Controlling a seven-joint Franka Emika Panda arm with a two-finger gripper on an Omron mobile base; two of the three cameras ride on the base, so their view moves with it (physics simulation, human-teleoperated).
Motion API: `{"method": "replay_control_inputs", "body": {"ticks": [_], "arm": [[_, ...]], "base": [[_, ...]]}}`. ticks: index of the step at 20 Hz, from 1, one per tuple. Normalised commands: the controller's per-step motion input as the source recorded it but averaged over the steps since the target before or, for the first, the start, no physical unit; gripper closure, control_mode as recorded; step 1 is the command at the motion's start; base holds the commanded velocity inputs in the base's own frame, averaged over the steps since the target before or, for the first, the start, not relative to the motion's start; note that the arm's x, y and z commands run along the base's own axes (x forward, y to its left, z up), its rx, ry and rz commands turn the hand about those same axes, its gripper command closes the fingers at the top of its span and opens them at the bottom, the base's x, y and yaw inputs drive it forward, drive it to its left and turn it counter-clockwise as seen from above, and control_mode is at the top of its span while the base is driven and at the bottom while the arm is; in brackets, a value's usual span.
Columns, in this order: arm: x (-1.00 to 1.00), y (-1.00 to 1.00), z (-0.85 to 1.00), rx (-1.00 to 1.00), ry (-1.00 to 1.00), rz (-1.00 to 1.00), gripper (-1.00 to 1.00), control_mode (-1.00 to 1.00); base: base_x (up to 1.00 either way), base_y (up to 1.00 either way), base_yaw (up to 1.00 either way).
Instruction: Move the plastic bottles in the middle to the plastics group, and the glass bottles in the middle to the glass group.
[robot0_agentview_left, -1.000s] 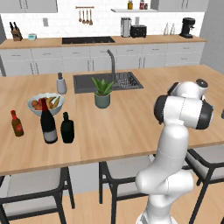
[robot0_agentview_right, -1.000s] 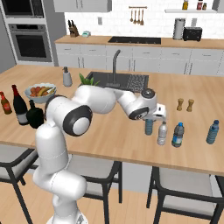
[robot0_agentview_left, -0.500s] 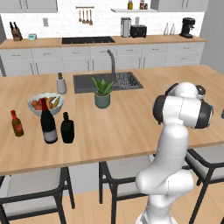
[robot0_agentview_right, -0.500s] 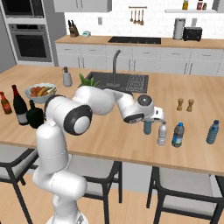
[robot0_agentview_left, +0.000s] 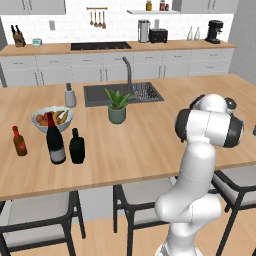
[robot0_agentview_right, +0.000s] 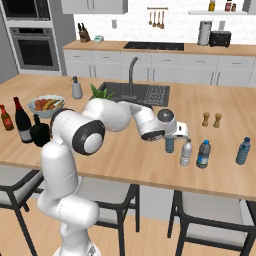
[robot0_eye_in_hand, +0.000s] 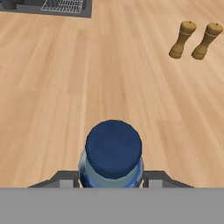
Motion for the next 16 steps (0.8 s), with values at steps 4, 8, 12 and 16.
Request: {"method": "replay_control_inputs", "body": {"ticks": [4,8,12,16], "arm": [[0.0,0.0,0.01,0.0,0.0,0.0,-1.0,-1.0],[0.0,0.0,0.08,-0.01,0.0,0.0,-1.0,-1.0],[0.0,0.0,0.15,-0.04,0.0,0.0,-1.0,-1.0],[0.0,0.0,0.25,-0.03,0.0,0.0,-1.0,-1.0]], "base": [[0.0,0.0,0.0],[0.0,0.0,0.0],[0.0,0.0,0.0],[0.0,0.0,0.0]]}}
